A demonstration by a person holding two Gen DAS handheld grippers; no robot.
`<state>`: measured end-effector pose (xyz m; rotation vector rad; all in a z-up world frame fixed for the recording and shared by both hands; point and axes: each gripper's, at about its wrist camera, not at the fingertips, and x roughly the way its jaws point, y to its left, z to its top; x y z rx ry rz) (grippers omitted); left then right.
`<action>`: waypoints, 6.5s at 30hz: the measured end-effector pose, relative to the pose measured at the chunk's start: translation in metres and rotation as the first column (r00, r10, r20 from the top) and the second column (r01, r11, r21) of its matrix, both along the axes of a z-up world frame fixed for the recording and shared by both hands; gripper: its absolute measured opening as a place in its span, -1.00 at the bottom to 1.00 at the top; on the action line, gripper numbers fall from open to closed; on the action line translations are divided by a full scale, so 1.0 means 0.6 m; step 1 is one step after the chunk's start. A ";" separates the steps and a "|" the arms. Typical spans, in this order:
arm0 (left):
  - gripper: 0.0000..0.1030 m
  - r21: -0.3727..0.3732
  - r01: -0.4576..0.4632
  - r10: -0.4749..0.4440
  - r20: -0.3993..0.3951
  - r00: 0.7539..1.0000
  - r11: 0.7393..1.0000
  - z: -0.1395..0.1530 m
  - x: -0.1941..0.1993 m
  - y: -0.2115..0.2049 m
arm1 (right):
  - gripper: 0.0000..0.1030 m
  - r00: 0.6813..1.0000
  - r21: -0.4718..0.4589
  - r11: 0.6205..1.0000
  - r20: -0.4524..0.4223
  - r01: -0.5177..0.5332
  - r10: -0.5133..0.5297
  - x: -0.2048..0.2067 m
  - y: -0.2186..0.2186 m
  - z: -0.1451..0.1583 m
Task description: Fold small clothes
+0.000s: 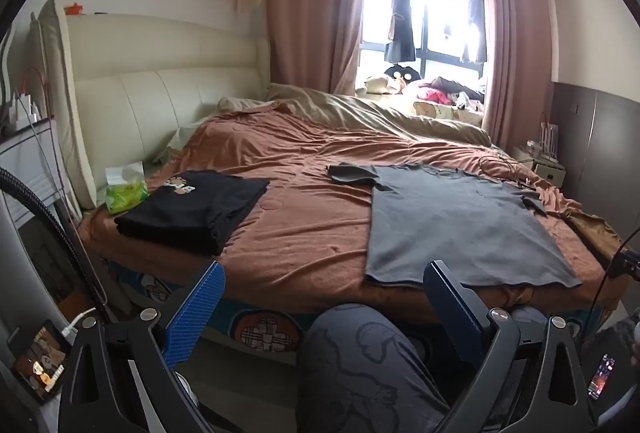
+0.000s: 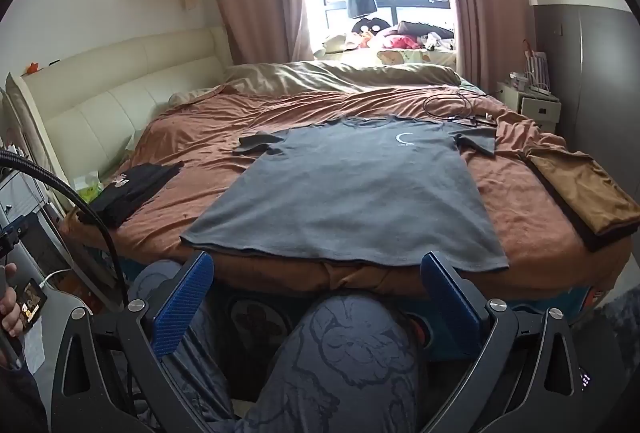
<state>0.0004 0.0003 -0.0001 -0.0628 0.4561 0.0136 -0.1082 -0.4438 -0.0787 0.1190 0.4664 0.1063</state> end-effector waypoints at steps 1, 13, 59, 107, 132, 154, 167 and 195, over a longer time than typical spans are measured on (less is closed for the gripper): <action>0.95 0.000 -0.002 0.002 0.001 1.000 1.000 0.000 0.000 0.000 | 1.00 1.000 0.001 1.000 0.003 0.001 -0.001 0.000 0.000 0.000; 0.95 0.001 0.009 -0.009 0.005 1.000 1.000 0.006 0.004 0.005 | 1.00 1.000 -0.028 1.000 0.016 -0.004 0.004 0.004 0.017 -0.011; 0.95 -0.010 0.030 -0.030 -0.005 1.000 1.000 0.004 -0.013 -0.006 | 1.00 1.000 -0.026 1.000 0.025 0.011 -0.011 -0.011 0.004 0.000; 0.95 -0.029 0.057 -0.058 -0.042 0.997 0.998 -0.011 0.098 -0.035 | 1.00 1.000 -0.093 0.995 0.013 -0.021 0.022 0.077 0.017 0.022; 0.93 0.025 0.076 -0.070 -0.173 0.982 0.997 -0.022 0.462 -0.055 | 0.92 0.995 -0.125 0.989 -0.067 -0.080 0.072 0.444 0.042 0.030; 0.95 0.000 0.080 -0.078 -0.253 0.964 0.997 -0.034 0.790 -0.052 | 0.80 0.958 0.025 0.991 -0.254 -0.130 0.132 0.793 0.054 0.043; 0.93 0.040 0.087 -0.069 -0.323 0.944 0.995 -0.114 0.985 -0.041 | 0.80 0.937 0.059 0.991 -0.320 -0.124 0.136 0.978 0.092 -0.011; 0.08 -0.065 0.082 -0.103 -0.496 0.862 0.995 -0.300 1.246 -0.034 | -0.86 0.828 0.365 0.924 -0.478 -0.115 0.292 1.274 0.188 -0.166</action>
